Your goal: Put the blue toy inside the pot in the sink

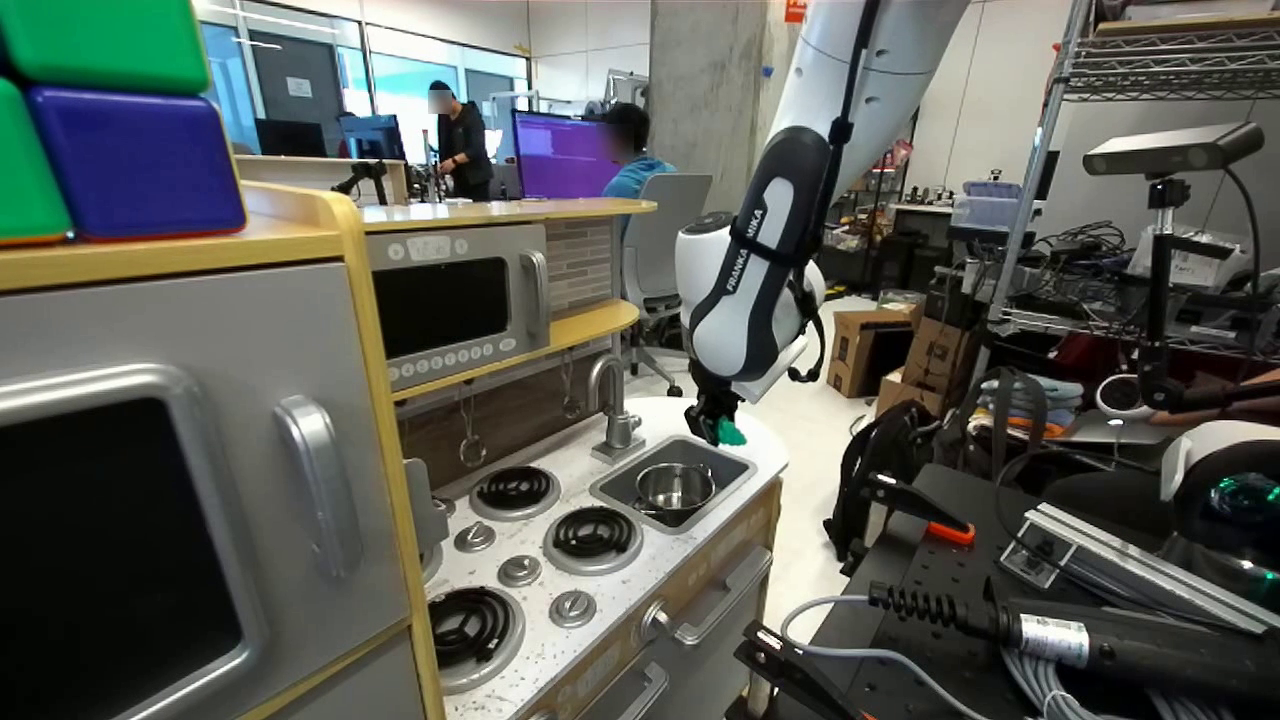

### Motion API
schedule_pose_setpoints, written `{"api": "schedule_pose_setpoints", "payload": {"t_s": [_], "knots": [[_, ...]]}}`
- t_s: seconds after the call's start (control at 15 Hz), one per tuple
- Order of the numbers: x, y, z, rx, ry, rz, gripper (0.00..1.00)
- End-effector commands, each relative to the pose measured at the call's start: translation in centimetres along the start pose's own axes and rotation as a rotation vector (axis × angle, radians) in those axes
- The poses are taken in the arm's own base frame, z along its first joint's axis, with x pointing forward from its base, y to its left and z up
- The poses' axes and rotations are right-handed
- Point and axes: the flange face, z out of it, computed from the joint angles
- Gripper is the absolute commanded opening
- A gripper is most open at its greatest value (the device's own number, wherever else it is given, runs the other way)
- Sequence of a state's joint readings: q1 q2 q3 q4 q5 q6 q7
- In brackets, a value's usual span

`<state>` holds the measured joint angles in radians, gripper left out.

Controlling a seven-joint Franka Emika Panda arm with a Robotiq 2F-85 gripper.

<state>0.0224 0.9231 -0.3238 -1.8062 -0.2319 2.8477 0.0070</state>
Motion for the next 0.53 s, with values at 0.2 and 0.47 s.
{"api": "schedule_pose_setpoints", "payload": {"t_s": [0.2, 0.47], "knots": [[5.1, -2.0, 2.5, -0.067, -0.078, -0.018, 0.21], [6.9, -4.2, 4.6, -0.072, -0.146, -0.067, 0.21]]}}
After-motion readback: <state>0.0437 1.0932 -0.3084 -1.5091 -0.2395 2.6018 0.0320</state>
